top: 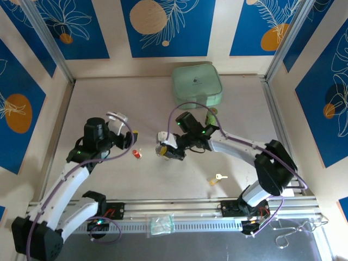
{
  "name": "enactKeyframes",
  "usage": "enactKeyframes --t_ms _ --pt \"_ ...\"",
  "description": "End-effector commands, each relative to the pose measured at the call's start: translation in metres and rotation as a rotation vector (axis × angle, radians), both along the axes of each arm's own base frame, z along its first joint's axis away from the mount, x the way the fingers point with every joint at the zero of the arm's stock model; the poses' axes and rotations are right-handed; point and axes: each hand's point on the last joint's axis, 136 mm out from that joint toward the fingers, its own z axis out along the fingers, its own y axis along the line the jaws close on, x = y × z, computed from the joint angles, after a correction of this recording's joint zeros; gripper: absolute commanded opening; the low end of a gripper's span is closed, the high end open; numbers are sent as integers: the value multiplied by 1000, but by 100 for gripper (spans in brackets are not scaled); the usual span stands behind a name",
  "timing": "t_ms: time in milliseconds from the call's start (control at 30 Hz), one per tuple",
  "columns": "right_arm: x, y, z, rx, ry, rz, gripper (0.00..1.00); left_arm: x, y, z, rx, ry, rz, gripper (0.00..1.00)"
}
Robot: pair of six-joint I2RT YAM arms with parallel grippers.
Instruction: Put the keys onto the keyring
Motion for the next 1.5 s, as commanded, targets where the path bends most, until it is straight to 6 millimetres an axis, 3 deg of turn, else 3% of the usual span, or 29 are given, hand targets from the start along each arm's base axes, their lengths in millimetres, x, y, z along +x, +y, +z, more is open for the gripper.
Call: enactKeyframes --t_ms 0,133,267,533,1000,1300,1333,1400,1467 --pt "-2 0 28 99 62 -17 0 -34 -27 15 14 -116 -277 69" --pt "7 1 48 144 45 -21 0 -56 -46 21 -59 -184 -439 60" --pt "10 5 54 157 31 -3 0 -61 -62 20 -113 -182 -539 47" --pt "13 17 56 174 17 21 0 -69 -93 -2 -123 -139 -715 39" --pt "8 26 57 175 4 56 0 -66 -101 -27 -69 -87 -737 26" --pt "5 28 56 160 -4 63 0 -65 -101 -29 -41 -104 -739 0" --pt "7 26 56 160 -3 50 3 -65 -100 -29 -34 -113 -737 0" --pt "9 20 60 171 2 29 24 -65 -99 -29 -19 -132 -733 0" --pt "10 8 62 172 10 8 37 -65 -97 -28 -4 -155 -725 0"
